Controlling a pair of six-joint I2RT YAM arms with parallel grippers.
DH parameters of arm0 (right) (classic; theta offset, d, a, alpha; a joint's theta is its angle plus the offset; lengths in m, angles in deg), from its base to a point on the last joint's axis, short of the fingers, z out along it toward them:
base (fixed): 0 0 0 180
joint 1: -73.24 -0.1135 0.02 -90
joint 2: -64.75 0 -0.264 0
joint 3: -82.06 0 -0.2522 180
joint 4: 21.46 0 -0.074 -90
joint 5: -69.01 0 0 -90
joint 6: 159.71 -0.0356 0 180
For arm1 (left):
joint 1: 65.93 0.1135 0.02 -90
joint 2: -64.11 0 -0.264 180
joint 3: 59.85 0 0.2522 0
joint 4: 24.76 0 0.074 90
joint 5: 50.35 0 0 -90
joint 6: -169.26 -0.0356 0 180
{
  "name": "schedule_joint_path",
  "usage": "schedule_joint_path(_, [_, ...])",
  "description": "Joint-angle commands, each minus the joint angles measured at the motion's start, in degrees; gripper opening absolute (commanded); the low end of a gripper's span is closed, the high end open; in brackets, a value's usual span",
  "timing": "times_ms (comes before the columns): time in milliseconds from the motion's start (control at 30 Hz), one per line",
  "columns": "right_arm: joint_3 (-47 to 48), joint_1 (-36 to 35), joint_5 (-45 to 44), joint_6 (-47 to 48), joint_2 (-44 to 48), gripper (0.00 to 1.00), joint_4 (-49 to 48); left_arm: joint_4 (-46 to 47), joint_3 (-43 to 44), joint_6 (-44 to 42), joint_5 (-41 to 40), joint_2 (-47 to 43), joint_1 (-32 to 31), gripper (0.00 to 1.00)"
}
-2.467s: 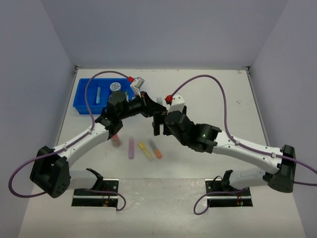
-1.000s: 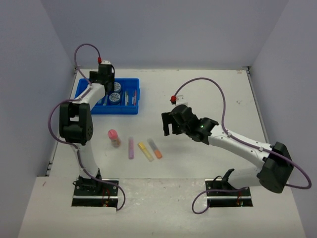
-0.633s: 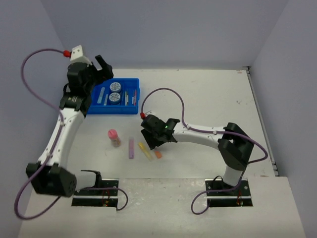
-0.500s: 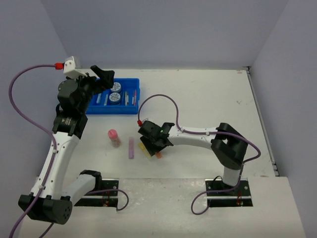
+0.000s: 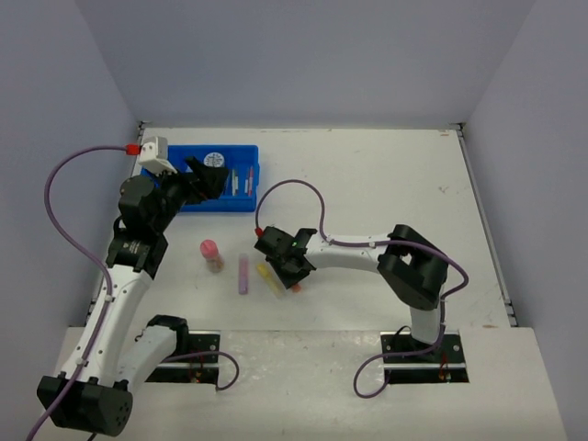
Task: Sort the stationery into containers
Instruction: Pick up the pen from the center of the board.
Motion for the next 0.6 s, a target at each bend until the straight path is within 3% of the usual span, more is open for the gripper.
schedule_joint_path(0, [0.24,1.77,-6.15,-0.47,6.23,0.0,1.08,10.22,-5.34,5.16,8.6,0.62,-2.9,1.0])
schedule_joint_path(167, [-2.69,4.19,-12.59,-4.35,18.88,0.0,-3.73,18.23,-6.63,10.03,9.77,4.93,-13.19,1.0])
schedule_joint_path(400, [-8.51,4.12,-12.01,-4.3,33.36,0.0,-17.62,32.85,-8.81,18.26,14.14,11.55,-18.88,0.99])
schedule_joint_path(567, [-12.43,4.12,-10.56,-4.22,39.63,0.0,-24.53,34.92,-7.99,19.2,15.62,16.09,-20.48,0.82])
